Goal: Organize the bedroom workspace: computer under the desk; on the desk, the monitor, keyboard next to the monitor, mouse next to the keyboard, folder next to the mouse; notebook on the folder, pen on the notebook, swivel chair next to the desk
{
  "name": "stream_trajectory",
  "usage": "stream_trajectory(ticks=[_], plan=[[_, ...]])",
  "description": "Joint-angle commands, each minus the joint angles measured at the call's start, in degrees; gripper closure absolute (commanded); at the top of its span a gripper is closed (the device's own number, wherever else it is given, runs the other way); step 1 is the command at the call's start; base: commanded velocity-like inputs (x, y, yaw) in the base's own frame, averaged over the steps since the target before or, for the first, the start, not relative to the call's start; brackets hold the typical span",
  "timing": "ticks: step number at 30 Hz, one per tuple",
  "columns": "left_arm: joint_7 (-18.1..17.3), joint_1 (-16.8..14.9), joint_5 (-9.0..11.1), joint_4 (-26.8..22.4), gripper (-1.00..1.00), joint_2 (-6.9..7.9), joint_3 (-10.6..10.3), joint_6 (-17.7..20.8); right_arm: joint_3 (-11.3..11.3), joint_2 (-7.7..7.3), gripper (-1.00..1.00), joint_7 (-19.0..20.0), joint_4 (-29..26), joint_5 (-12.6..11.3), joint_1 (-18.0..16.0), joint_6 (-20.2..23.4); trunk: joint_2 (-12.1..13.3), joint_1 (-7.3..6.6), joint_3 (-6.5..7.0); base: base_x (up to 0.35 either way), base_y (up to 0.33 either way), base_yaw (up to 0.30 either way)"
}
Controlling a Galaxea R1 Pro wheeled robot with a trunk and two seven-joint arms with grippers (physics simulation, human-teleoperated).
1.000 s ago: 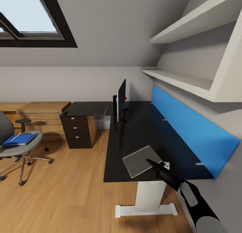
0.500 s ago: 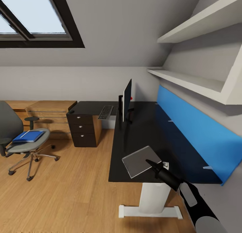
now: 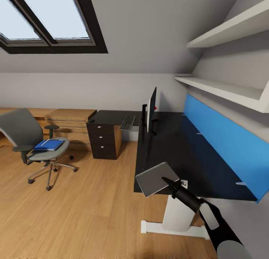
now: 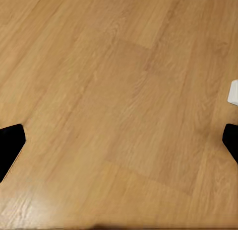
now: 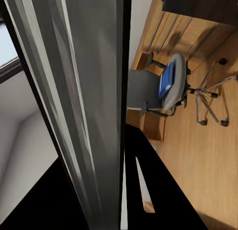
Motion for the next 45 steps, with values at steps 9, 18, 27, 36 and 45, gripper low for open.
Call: stream_trajectory(ticks=[9,18,27,36,45], plan=[[-0.06,-0.04,-0.19,0.04,-1.00,0.00,0.35,-0.11,-0.10,-0.05,1.00,0.11,0.02,-0.17,-0.04,0.36,-0.05,-0.02,-0.07,-0.159,0.291,0.005],[-0.11,-0.03,-0.19,0.04,-1.00,0.01,0.35,-0.10,-0.10,-0.06,1.00,0.11,0.64,-0.10,-0.04,0.23,-0.05,-0.02,-0.07,-0.029,0.334,0.001],[-0.12,-0.04,-0.19,0.04,-1.00,0.00,0.35,-0.17,-0.10,-0.14,1.00,0.04,1.65,-0.08,-0.04,0.11,-0.05,-0.02,-0.07,0.058,0.338,0.000],[-0.12,-0.04,-0.19,0.04,-1.00,0.05,0.35,-0.19,-0.10,-0.23,1.00,-0.05,1.75,-0.08,-0.04,0.10,-0.05,-0.02,-0.07,0.133,0.328,0.000],[-0.12,-0.03,-0.19,0.04,-1.00,0.08,0.35,-0.19,-0.18,-0.38,1.00,-0.01,1.76,-0.08,-0.04,0.09,-0.05,-0.02,-0.07,0.192,0.296,0.000]])
